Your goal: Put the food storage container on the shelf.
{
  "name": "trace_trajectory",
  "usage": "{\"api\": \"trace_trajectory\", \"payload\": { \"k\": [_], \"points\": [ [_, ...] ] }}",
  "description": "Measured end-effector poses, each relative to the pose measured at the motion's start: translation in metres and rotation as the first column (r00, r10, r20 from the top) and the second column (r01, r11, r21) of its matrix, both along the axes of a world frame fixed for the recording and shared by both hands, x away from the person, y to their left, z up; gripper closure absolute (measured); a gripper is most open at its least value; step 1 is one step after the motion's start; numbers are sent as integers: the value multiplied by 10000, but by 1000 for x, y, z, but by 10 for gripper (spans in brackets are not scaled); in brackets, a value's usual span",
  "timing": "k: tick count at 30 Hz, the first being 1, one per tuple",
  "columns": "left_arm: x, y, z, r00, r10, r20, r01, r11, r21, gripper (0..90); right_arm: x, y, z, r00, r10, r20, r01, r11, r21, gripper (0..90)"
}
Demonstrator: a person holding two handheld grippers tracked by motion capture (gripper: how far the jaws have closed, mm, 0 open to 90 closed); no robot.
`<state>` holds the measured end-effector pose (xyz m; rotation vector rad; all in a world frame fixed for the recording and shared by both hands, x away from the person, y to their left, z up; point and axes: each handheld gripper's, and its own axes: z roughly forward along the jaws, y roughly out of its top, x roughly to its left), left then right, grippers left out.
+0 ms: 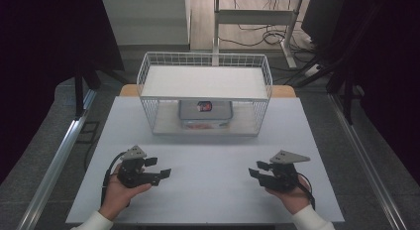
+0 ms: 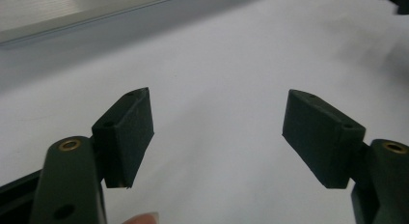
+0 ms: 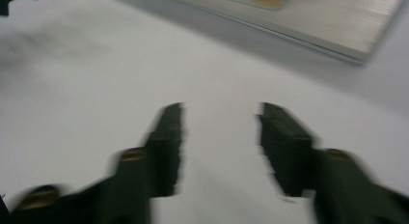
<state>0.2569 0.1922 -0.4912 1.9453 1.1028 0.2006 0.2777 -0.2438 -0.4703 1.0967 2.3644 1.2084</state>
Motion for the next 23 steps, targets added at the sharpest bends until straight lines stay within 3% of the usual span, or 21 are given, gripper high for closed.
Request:
{"api": "trace_trajectory", "payload": {
  "k": [1,3,10,23],
  "points": [
    [0,0,0,10000,0,0,0,10000,0,254,0,0,0,10000,0,0,0,10000,0,456],
    [-2,-4,0,9998,-2,173,-1,9999,158,254,-6,-12,-1,9994,-346,-44,347,9989,306,349],
    [-7,-8,1,9993,-26,375,12,9993,372,249,-5,-20,-5,9996,-282,-29,282,9995,110,296],
    [-5,-3,-1,9994,40,330,-53,9992,392,240,-3,-22,-8,9985,-534,81,534,9985,-122,204]
  ]
}}
